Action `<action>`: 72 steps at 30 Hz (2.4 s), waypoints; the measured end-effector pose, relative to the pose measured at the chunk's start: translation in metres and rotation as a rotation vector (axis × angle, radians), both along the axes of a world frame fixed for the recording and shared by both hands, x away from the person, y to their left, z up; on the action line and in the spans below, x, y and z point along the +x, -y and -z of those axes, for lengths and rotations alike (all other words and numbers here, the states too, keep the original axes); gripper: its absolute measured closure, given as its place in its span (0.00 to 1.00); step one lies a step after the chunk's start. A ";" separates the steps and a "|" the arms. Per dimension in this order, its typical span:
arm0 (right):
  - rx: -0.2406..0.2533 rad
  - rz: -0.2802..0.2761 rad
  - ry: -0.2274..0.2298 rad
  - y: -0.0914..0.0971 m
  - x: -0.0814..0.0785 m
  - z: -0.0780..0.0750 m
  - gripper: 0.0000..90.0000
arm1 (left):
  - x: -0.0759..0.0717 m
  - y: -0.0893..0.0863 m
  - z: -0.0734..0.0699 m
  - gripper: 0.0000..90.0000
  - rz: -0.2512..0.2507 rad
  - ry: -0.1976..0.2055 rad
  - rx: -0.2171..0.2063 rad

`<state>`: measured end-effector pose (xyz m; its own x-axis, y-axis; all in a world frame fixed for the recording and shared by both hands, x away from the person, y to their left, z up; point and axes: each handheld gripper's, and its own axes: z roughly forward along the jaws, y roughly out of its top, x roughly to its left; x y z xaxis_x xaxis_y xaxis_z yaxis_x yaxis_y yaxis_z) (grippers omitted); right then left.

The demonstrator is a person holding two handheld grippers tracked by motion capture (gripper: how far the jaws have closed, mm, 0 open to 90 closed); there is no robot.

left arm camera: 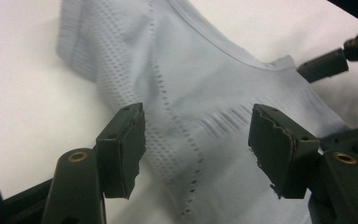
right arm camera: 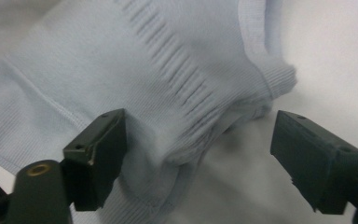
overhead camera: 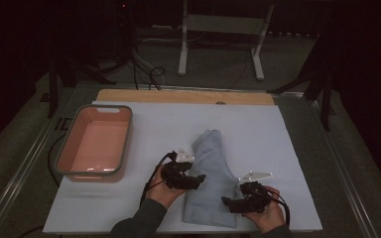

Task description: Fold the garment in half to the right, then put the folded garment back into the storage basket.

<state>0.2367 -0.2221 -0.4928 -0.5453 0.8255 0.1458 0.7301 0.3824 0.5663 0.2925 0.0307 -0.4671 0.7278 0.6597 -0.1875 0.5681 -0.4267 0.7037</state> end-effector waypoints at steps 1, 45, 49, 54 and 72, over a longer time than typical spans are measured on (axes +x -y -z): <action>-0.002 0.000 -0.012 -0.001 0.000 0.001 0.20 | 0.001 -0.001 0.000 0.41 -0.006 0.000 -0.002; 0.041 -0.068 -0.110 -0.008 0.003 0.009 0.86 | 0.048 -0.010 0.002 0.30 -0.098 -0.062 -0.031; 0.050 -0.064 -0.110 -0.008 0.002 0.010 0.86 | 0.053 -0.008 0.004 0.28 -0.113 -0.073 -0.036; 0.036 -0.058 -0.101 -0.010 0.001 0.009 0.86 | 0.062 -0.006 0.008 0.29 -0.120 -0.100 -0.022; 0.073 -0.040 -0.109 -0.006 0.001 0.011 0.86 | 0.080 0.018 0.034 0.48 -0.139 -0.216 0.035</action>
